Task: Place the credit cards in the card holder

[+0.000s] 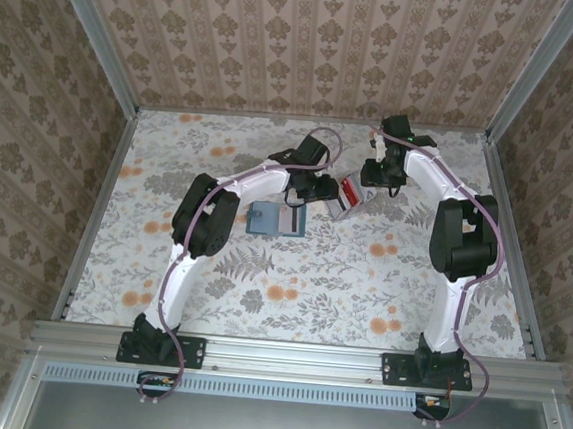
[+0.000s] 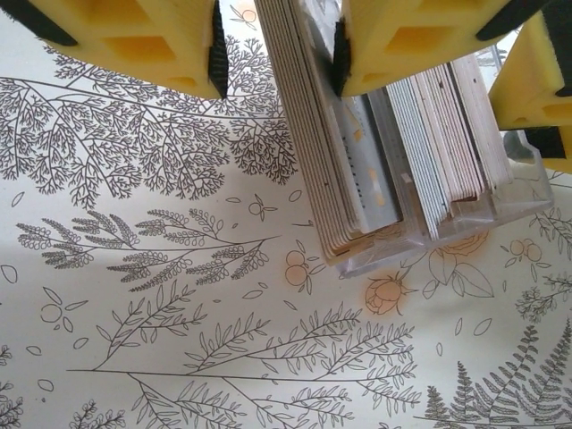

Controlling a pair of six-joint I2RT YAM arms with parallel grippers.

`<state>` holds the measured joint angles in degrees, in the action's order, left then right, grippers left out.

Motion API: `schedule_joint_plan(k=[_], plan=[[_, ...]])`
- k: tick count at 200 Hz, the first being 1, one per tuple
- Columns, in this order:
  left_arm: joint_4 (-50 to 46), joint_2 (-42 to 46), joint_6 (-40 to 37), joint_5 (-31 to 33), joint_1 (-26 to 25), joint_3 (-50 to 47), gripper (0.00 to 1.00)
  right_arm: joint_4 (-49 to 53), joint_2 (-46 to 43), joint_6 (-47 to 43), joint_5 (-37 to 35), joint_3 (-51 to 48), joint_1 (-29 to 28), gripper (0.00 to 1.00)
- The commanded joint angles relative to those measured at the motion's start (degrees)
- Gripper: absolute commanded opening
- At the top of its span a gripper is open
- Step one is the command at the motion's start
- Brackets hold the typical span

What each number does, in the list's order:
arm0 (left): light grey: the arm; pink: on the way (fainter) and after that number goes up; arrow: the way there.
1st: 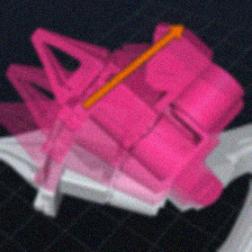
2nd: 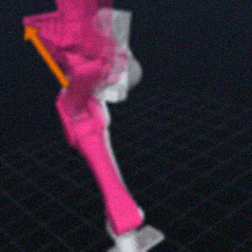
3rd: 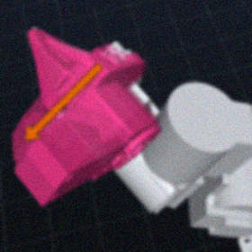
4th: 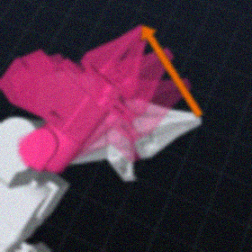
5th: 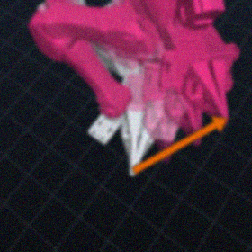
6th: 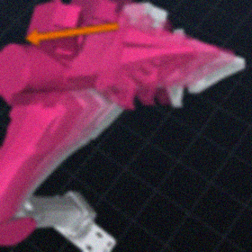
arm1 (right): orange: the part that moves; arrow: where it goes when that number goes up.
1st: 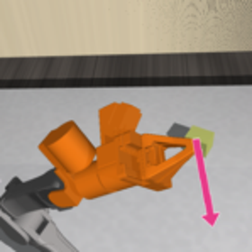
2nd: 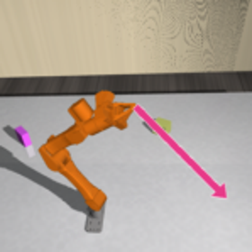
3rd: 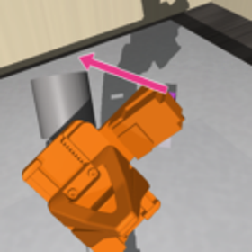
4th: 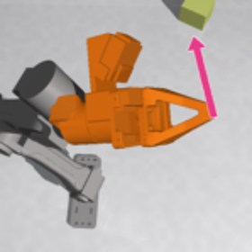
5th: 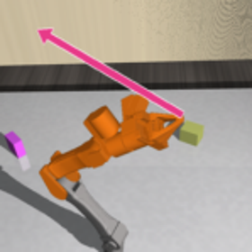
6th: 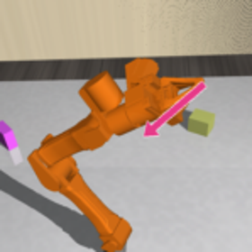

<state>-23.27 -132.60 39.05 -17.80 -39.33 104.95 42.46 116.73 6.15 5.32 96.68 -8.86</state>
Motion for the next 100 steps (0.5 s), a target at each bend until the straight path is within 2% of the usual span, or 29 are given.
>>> schedule_joint_plan(k=[1,41,59,100], plan=[[-6.9,-0.6,0.1,1.1,0.2,-2.4,0.36,-0.2,-1.9,0.3,-0.6,-0.8,1.0,0.32],[-7.0,-0.6,0.1,1.1,0.2,-2.4,0.36,0.1,-2.5,0.1,-1.2,-0.7,1.1,0.24],[-7.0,-0.5,0.2,1.0,0.2,-2.4,0.36,0.2,-3.3,0.1,-1.1,-0.7,1.0,0.17],[-7.1,-0.2,0.1,1.1,0.2,-2.4,0.36,-0.3,-5.3,0.8,0.6,-1.0,1.2,0.1]])
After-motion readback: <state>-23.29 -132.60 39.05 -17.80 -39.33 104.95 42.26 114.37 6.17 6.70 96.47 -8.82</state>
